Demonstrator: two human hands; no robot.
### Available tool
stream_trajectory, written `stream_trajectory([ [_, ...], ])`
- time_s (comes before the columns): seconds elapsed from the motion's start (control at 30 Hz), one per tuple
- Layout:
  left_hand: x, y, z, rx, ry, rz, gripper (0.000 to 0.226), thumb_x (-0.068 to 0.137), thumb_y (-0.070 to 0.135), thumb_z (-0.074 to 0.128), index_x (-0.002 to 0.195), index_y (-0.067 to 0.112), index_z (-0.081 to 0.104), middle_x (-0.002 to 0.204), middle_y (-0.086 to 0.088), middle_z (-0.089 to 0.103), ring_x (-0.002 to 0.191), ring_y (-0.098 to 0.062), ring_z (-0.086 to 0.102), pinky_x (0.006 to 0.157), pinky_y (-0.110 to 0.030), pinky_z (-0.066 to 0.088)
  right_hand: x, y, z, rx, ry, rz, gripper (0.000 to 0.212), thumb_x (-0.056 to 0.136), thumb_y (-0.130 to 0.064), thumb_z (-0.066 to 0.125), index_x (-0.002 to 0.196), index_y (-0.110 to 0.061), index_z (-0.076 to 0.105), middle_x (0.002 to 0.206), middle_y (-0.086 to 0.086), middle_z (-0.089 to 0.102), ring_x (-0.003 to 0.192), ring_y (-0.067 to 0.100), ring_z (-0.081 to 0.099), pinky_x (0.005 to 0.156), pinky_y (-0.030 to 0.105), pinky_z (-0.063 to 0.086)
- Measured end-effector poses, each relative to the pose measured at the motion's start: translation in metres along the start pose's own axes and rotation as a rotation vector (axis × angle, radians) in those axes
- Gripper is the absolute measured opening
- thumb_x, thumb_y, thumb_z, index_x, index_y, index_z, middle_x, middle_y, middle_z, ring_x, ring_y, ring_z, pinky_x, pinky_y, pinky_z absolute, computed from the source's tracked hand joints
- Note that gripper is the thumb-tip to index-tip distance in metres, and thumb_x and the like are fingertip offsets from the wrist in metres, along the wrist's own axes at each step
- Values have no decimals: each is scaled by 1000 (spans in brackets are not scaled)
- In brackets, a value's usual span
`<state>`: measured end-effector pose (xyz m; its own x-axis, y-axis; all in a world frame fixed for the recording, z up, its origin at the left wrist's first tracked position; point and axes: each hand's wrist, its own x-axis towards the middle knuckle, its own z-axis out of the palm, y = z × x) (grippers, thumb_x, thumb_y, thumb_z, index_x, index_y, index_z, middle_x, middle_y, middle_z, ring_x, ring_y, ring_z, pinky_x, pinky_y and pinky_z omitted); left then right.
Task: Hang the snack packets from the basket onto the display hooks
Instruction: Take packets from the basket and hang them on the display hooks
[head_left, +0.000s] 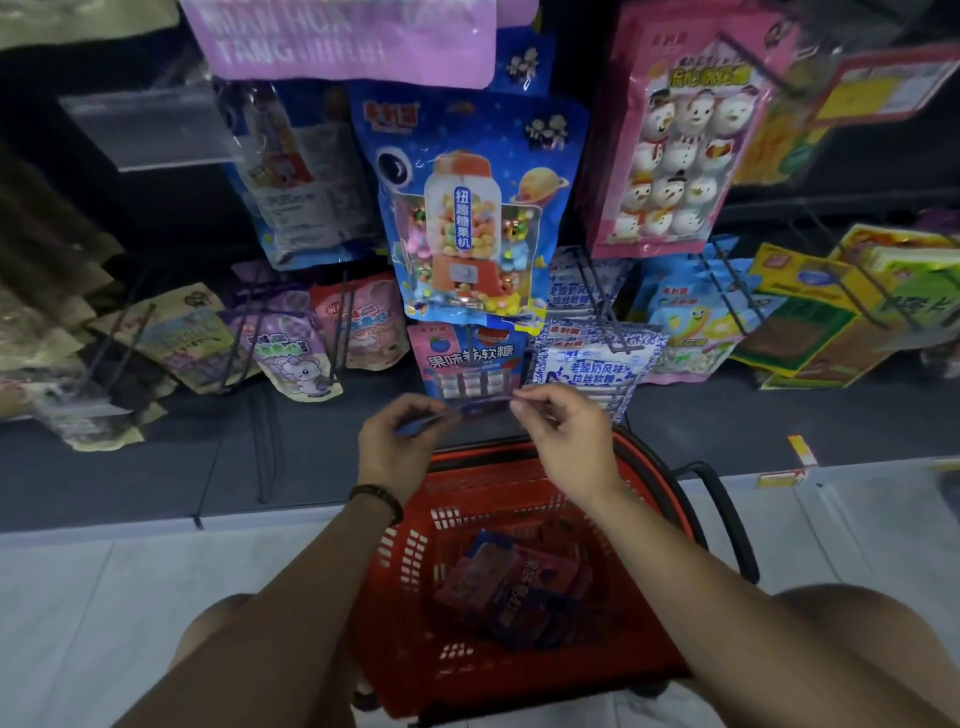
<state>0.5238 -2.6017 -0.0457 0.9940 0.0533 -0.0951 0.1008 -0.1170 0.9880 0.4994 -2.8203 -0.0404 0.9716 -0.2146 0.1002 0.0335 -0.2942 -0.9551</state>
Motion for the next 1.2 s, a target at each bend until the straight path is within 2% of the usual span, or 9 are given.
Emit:
stream_trajectory([
  [0.1,10,-10,5,55,23,48,9,90,2,82,95,-3,78,98,-14,80,91,-6,75,86,-20,59,10,11,3,33,-36,98,9,99,-22,77,106,-18,82,93,-10,78,92,4,74,83,19,59],
  [0.2,26,-17,6,16,12,-51,13,97,19,79,101,7,82,99,-5,83,90,-6,76,83,-23,60,23,16,10,166,-55,274,12,104,-27,69,111,-26,78,99,-1,79,101,19,78,77,43,68],
  [0.33,45,-30,10,-63,-19,-216,17,101,35,74,101,20,83,106,0,83,92,-15,74,86,-42,66,41,22,17,81,-72,263,13,106,-33,65,99,-40,73,99,11,76,96,34,76,79,54,67],
  [0.57,68,-30,14,-172,-11,-218,16,99,39,74,98,27,85,118,-18,77,112,-35,73,97,-64,61,66,22,25,41,-14,243,21,105,-34,66,89,-46,71,97,13,76,93,39,74,83,65,61],
  [0.73,78,-25,20,-156,32,-256,15,99,42,75,96,31,85,113,-7,81,115,-38,75,91,-61,64,75,23,32,-40,35,216,20,104,-44,65,96,-28,75,85,13,74,82,37,72,75,57,61],
  [0.87,83,-22,28,-109,50,-302,16,98,46,75,87,40,85,111,1,81,105,-28,78,76,-43,67,81,26,32,-181,74,170,26,105,-40,65,87,-21,66,72,-1,61,65,17,57,60,33,43],
  [0.93,89,-25,28,-92,66,-296,24,90,58,79,97,35,85,112,1,81,107,-31,78,78,-48,67,85,29,37,-290,133,145,36,104,-43,66,80,-16,62,79,4,58,67,19,50,61,36,31],
  [1.03,100,-29,30,-8,124,-281,53,75,77,78,103,32,83,109,4,83,104,-31,79,81,-53,67,86,31,45,-348,191,187,32,103,-44,66,96,-12,69,98,9,61,79,22,54,70,28,31],
  [1.2,107,-16,38,120,192,-266,46,86,72,71,109,35,83,108,2,83,109,-33,77,97,-56,62,76,41,52,-279,104,202,17,105,-27,66,112,-13,64,86,2,71,78,21,66,68,28,39],
])
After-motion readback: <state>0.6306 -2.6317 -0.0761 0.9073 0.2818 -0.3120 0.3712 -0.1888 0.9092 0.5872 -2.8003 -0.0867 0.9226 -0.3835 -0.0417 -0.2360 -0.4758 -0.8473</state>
